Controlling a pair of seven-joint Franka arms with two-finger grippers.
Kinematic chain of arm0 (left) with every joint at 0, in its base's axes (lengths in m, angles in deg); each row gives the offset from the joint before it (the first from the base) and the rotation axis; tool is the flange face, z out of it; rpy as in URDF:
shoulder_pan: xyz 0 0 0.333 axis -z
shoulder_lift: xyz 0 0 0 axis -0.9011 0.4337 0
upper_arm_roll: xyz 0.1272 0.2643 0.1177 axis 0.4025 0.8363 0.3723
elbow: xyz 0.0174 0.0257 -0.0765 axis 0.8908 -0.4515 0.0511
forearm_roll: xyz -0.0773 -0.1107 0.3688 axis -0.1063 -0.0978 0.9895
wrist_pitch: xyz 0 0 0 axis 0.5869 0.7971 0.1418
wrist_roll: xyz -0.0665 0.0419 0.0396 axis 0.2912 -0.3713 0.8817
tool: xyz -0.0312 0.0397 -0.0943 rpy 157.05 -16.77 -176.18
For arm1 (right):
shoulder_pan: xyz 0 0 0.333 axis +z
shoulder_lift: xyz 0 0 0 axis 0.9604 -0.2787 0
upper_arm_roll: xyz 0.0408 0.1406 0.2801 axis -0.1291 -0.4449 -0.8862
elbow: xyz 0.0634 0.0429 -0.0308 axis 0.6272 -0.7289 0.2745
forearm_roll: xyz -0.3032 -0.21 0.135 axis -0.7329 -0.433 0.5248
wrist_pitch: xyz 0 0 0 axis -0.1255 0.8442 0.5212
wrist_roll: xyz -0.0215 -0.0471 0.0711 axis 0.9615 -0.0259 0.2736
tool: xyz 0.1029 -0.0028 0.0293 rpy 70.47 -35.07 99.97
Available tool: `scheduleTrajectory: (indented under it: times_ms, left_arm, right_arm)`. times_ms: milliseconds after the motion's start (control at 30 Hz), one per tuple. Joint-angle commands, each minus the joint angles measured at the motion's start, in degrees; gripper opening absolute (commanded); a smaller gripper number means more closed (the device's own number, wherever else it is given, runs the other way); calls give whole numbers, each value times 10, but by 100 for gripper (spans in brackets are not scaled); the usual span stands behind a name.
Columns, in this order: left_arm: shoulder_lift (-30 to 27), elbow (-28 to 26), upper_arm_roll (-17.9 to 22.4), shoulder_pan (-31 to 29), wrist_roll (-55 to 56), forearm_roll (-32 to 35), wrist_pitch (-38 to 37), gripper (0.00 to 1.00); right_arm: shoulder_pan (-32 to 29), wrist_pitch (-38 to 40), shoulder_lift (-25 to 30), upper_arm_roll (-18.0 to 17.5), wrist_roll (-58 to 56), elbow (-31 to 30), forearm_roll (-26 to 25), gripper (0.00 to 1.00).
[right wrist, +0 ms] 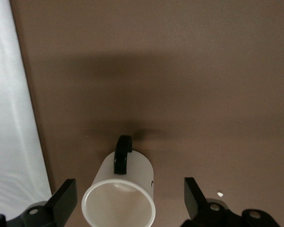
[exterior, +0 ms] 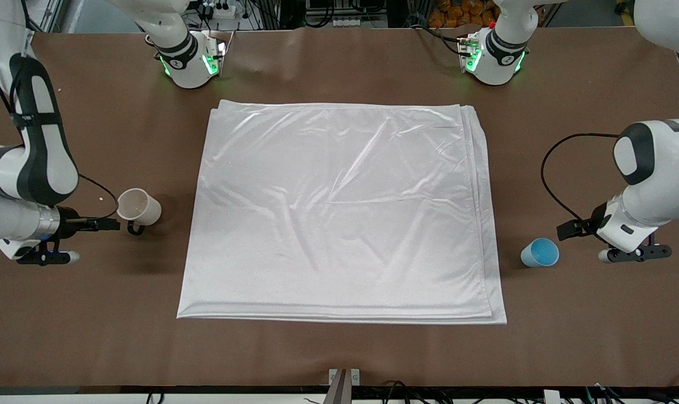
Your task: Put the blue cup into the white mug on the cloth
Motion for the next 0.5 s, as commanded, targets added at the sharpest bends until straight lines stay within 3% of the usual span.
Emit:
scheduleTrajectory:
  times_ms: [0, 467]
  left_arm:
    - [27, -1, -3, -11, 1, 12, 35, 100]
    - [91, 0, -3, -12, 8, 10, 116, 100]
  right_arm:
    - [-3, -22, -34, -6, -8, 14, 5, 100]
    - [3, -20, -73, -9, -2, 10, 9, 100]
